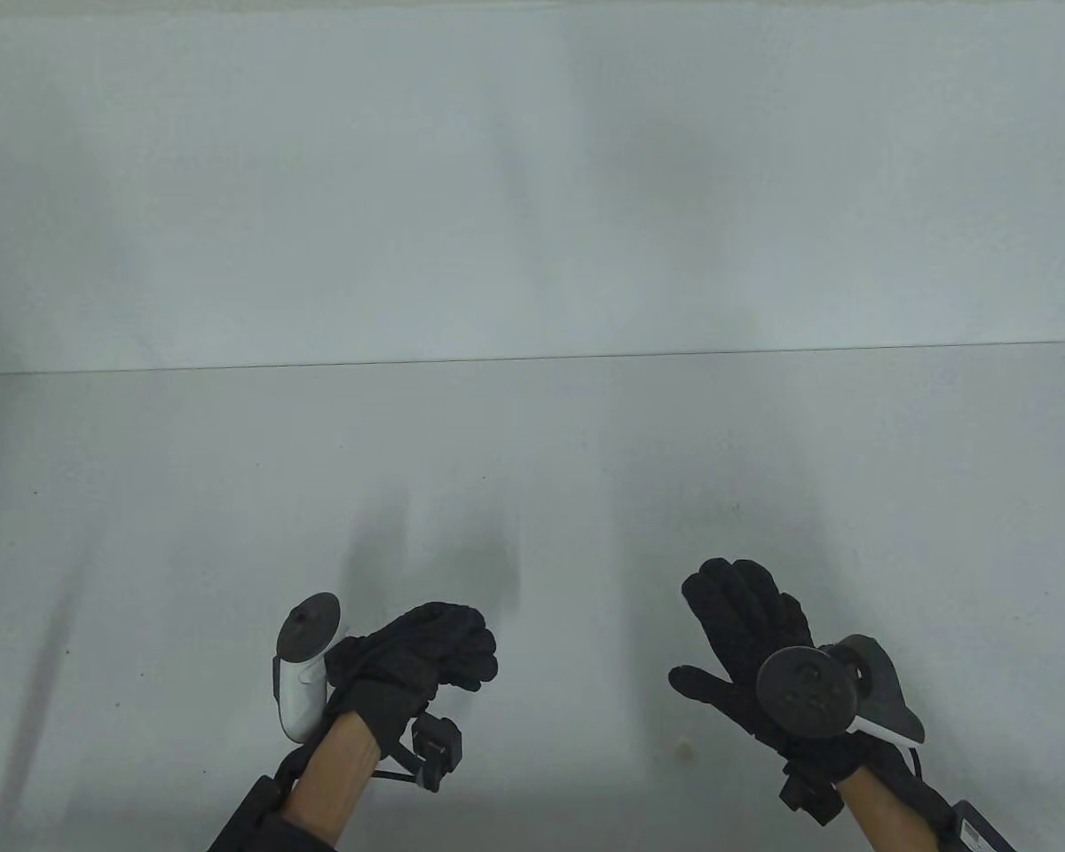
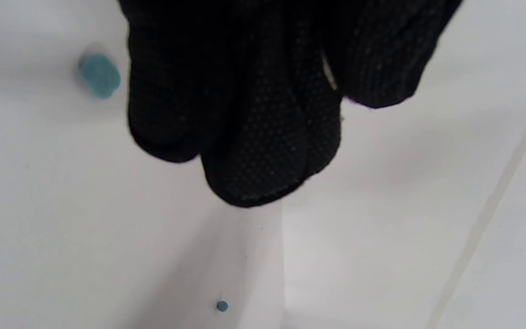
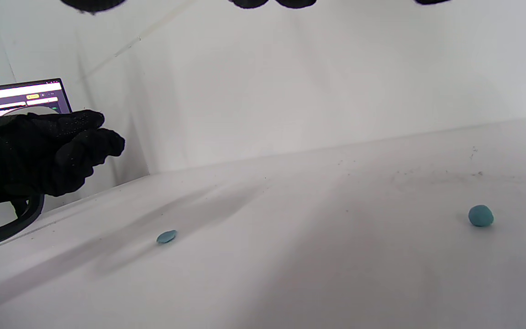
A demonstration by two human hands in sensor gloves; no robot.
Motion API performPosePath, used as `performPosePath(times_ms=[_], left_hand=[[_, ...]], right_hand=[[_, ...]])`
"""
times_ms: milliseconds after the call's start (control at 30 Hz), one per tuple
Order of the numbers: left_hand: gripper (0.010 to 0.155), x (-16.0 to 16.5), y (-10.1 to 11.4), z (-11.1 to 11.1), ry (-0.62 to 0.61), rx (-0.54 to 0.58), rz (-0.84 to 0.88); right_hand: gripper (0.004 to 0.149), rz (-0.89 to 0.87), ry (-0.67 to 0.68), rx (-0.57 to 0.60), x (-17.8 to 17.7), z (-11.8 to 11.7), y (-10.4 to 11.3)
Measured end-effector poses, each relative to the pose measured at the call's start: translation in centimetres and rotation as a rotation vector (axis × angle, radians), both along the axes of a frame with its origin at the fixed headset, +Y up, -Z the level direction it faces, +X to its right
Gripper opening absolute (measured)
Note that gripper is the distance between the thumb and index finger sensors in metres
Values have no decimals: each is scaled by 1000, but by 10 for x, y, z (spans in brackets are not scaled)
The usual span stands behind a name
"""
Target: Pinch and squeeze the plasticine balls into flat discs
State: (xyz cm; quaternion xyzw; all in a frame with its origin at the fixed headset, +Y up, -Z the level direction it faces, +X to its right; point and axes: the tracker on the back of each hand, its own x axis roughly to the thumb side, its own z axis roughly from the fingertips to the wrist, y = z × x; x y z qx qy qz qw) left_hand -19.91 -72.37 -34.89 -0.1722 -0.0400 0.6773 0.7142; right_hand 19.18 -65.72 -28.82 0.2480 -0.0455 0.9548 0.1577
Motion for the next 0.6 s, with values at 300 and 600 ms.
performPosePath(times_ms=[300, 600], left_hand=[[88, 3, -12, 3, -100, -103, 286], [49, -2, -7, 0, -11, -41, 129]], right_hand=[[84, 2, 2, -2, 0, 0, 0], [84, 0, -1, 2, 0, 0, 1]])
